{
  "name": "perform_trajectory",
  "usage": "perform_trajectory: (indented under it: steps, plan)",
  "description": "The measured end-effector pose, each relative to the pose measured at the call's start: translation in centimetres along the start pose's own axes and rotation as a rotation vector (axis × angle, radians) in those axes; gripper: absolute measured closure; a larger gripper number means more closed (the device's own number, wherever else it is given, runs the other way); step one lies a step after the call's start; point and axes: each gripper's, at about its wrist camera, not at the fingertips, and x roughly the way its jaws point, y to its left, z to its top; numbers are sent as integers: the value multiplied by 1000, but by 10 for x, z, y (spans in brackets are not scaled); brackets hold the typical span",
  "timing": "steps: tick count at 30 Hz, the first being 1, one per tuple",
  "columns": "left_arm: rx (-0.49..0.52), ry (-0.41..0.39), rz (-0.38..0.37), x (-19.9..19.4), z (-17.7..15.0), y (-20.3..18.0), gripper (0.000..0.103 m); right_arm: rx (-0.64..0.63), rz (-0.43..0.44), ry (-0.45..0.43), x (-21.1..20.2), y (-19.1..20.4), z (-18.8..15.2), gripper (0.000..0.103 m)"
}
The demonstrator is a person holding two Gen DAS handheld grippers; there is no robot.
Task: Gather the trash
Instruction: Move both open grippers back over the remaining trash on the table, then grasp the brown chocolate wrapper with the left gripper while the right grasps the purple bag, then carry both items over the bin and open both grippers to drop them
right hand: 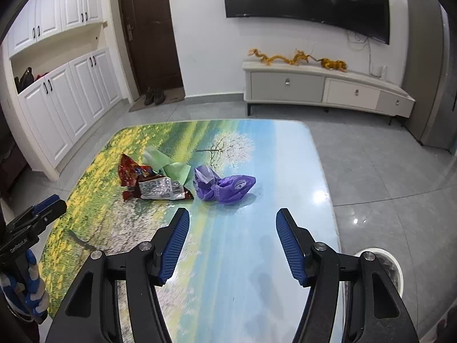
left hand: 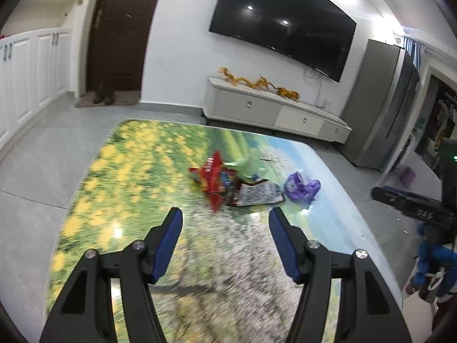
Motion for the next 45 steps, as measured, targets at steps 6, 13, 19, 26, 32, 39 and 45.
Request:
perform_trajectory:
  steps: [6,13,19,26,32,39,45]
  plan:
    - [89,46,-60,51,19,-25,42,-17,39,33,46,-10,18,40]
    - [221,147,-99,124,38,-47,42,-86,101,59,96,-3,40,39]
    - [288,225,-104,163,36,-54,42,-123,177,96,134,7,53,38]
    - [309,288,-135,177,26,-62,42,-134,202,171,163,4,45,39]
    - [329,307,-141,176,15,-67,58,-115,216,184,157,-6,31,55]
    - [315,310,-144,156,2,-72,71,-113,226,194,137,-12,5,71]
    - [286,283,-119,124,-12,-80,79,-73,250,190,102,-17,-27,72]
